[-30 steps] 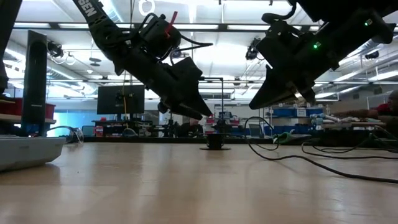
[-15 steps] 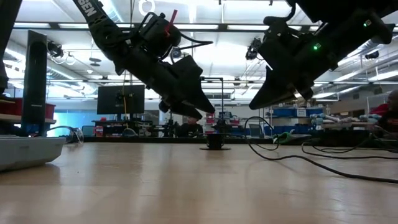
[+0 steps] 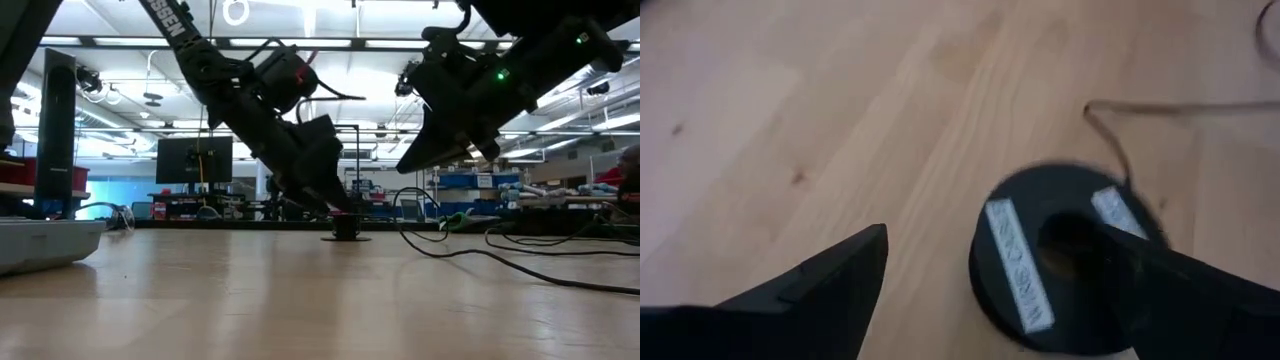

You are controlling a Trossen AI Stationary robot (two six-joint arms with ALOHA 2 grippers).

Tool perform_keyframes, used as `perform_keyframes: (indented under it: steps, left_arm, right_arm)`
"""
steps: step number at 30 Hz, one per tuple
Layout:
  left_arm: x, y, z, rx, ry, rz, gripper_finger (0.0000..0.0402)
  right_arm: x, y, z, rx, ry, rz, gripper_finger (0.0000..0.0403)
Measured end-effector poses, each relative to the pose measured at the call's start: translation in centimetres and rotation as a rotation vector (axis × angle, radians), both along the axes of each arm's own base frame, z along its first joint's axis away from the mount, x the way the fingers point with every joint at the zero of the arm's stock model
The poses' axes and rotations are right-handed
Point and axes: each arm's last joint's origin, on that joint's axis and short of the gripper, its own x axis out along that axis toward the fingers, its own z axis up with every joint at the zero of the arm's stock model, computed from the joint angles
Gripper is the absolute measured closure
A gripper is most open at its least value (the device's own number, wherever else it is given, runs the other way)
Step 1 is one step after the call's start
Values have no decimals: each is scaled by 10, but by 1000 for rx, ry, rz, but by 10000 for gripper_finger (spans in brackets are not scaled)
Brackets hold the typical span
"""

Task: Coil cords
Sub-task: Uncoil the black wire from the spool

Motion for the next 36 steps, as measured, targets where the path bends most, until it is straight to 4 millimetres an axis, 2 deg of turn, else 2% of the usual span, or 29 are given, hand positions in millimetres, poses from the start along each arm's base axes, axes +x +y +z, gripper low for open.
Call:
perform_keyframes:
  steps: [10,13,20,29,36]
  left_arm:
    - [-2,0,-2,17,49,-31,46]
    - [-2,0,-1,20,50,-35,46]
    - [-1,0,-1,22,47,-36,46]
    - [-2,-1,-2,20,57,-36,46]
    - [-2,0,-2,21,53,-36,46]
  right_arm:
    - [4,-3,4,10,-46,-4,395]
    - [10,-12,3,-31,-12,79,390]
    - [21,-39,-12,-126,123,213,349]
    - [23,-68,-17,-198,216,310,280]
    - [23,-85,-20,-236,267,368,265]
